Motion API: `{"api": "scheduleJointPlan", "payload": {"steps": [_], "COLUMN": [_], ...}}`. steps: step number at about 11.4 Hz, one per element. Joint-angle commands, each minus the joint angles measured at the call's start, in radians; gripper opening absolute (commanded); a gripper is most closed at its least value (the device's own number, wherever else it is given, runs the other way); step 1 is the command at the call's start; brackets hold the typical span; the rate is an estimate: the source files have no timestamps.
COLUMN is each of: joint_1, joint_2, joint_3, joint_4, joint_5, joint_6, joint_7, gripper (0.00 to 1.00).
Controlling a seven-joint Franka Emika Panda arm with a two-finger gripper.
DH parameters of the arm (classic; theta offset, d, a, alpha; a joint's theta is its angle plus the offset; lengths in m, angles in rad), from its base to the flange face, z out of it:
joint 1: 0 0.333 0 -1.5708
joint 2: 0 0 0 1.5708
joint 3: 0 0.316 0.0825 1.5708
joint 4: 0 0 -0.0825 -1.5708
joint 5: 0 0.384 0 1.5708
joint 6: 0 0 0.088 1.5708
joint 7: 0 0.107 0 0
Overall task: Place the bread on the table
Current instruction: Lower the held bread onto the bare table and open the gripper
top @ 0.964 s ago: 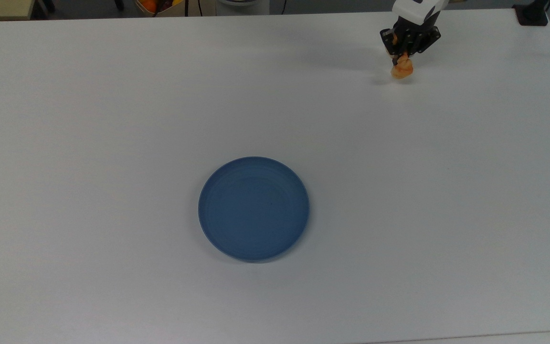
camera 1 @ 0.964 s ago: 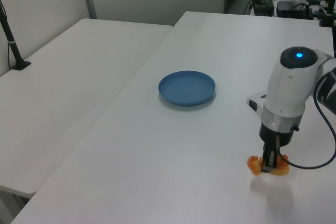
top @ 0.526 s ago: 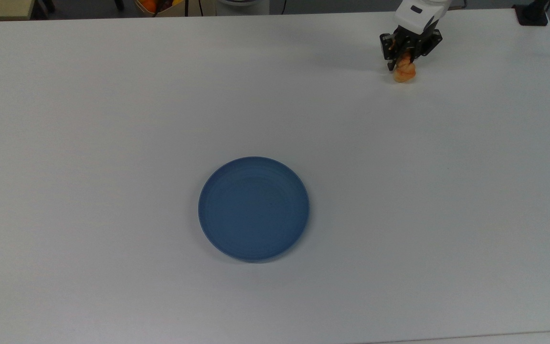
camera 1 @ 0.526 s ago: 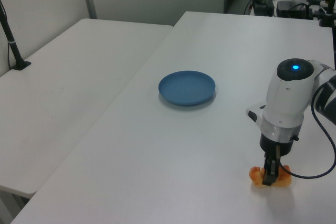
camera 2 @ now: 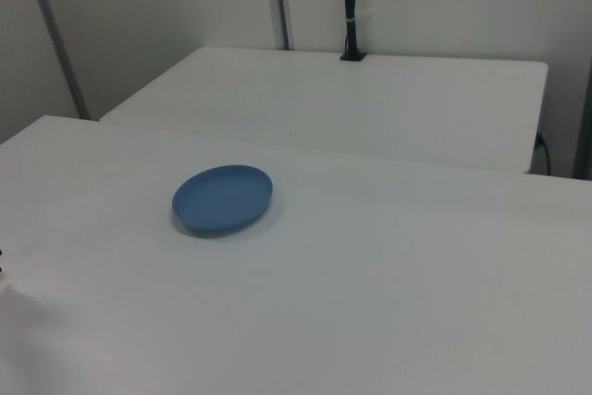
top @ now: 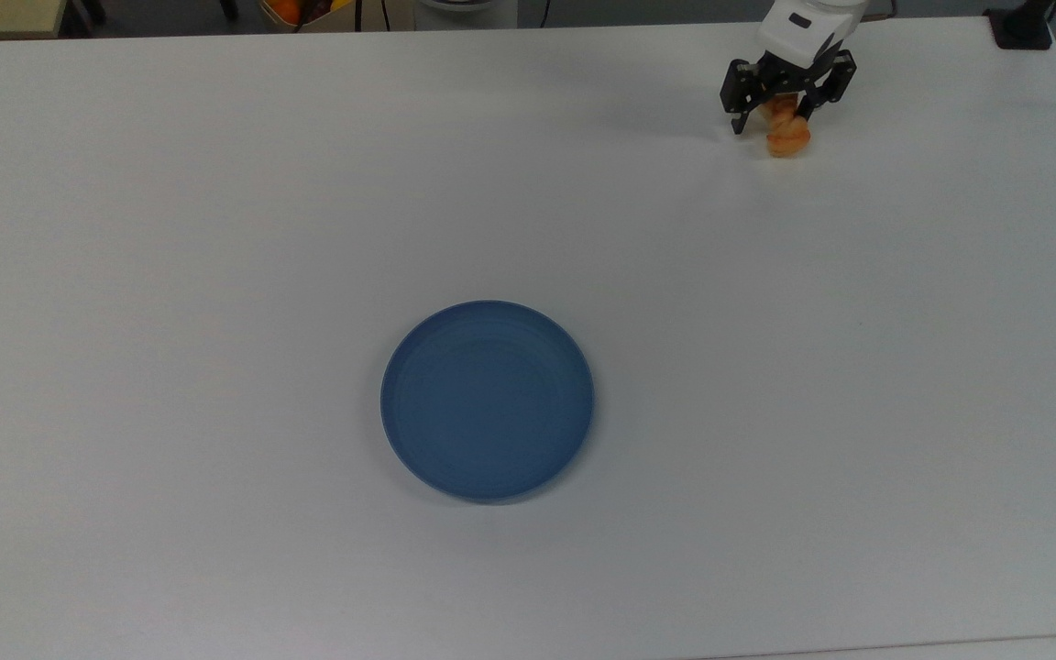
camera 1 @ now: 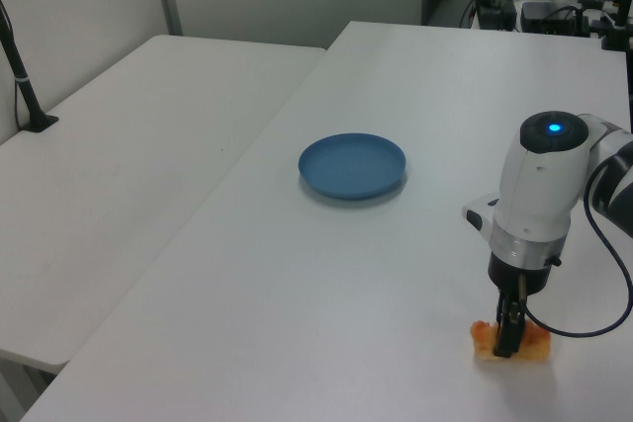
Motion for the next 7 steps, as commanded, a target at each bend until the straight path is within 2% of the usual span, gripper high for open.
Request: {"api": "scheduleJointPlan", "payload": {"steps": [1,4,7], "joint_1": [0.009,0.009,0.008], "joint_2": [0.003,0.003,0.003], "joint_3": [-0.006,-0.006,-0.006], "joint_4": [0.005,0.010,0.123], "joint_5": [-0.022,-0.022,-0.020], "joint_6": [0.001,-0.010,-0.110], "joint_7": [0.022,0.022,0.020], "gripper": [1.00,1.00,1.00]}}
